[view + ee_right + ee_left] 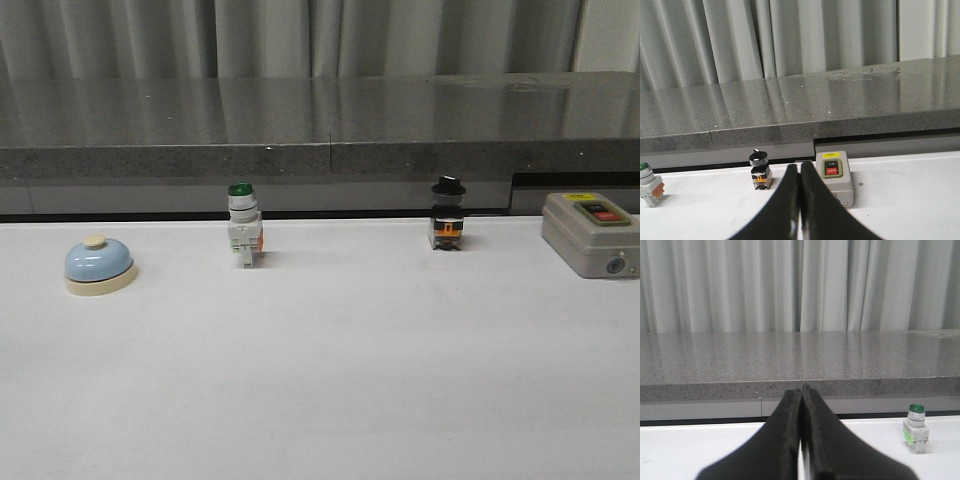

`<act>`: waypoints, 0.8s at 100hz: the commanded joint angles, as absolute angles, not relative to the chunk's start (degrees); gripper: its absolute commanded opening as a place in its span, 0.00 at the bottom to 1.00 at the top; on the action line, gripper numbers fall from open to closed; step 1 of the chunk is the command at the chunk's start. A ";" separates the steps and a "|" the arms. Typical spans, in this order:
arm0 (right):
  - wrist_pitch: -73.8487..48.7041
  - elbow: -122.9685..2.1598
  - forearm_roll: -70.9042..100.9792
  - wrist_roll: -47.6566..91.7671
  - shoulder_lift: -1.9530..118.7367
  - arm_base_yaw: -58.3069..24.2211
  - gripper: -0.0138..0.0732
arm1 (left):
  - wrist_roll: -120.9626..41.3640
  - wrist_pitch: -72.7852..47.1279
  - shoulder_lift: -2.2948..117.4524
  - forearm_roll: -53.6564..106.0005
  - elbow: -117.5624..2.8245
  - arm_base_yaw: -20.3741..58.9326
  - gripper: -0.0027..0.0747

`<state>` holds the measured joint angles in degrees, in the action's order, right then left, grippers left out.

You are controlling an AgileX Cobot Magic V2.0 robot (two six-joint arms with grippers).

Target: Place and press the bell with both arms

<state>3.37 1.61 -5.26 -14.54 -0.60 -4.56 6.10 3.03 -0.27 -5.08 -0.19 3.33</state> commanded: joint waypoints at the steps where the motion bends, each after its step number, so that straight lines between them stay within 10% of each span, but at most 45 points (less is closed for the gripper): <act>1: 8.25 0.54 -5.57 -14.27 -1.76 -4.60 0.08 | 6.65 7.73 -2.13 -4.67 3.02 3.29 0.01; 80: 8.25 0.54 -5.57 -14.27 -1.76 -4.60 0.08 | 6.65 -4.83 5.25 -2.13 -9.55 3.29 0.01</act>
